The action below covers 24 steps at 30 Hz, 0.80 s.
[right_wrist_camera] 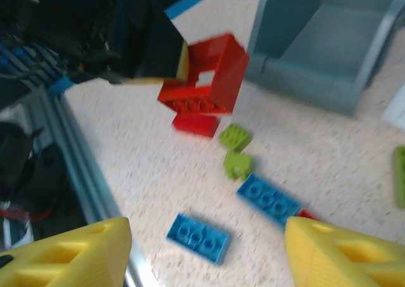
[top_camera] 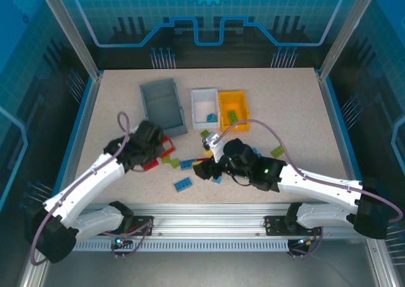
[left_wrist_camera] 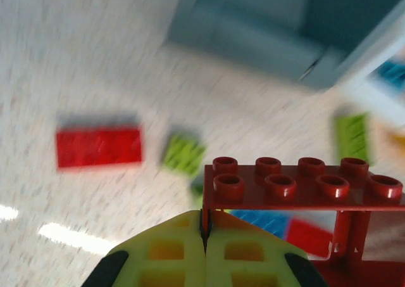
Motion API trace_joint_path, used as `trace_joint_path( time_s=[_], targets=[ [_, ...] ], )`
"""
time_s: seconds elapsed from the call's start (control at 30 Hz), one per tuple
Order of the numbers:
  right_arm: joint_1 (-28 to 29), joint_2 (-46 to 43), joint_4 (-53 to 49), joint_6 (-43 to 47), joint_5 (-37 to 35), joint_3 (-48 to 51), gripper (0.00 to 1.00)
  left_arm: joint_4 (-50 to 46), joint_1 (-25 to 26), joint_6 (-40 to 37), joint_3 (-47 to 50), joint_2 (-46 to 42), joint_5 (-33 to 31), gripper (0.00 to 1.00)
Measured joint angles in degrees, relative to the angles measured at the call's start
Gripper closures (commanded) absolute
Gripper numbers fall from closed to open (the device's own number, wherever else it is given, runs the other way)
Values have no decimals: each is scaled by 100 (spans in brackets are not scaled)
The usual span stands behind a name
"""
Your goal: Sort the legos into containers by color
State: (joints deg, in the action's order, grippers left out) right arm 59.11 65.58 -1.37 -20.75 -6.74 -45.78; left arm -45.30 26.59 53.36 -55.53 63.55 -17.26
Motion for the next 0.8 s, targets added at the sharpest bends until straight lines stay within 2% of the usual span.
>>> trace_joint_path(
  time_s=[0.23,0.43,0.57,0.8],
  targets=[
    [-232,678,691,44,-887,-778,30,-151,-1119,-1644,-2855,2328,120,100],
    [-227,1690,979,177,-1587,-1812,28,-264,-1609,-2490,-4590,4360,271,100],
    [-227,2118,992,201,-1816,-2302,28,-415,-1797,-2806,-5169,5296,339,100],
    [-216,2264,973,195,-1880,-2446,28,-546,-1884,-3073,-5740,6041,374,100]
  ],
)
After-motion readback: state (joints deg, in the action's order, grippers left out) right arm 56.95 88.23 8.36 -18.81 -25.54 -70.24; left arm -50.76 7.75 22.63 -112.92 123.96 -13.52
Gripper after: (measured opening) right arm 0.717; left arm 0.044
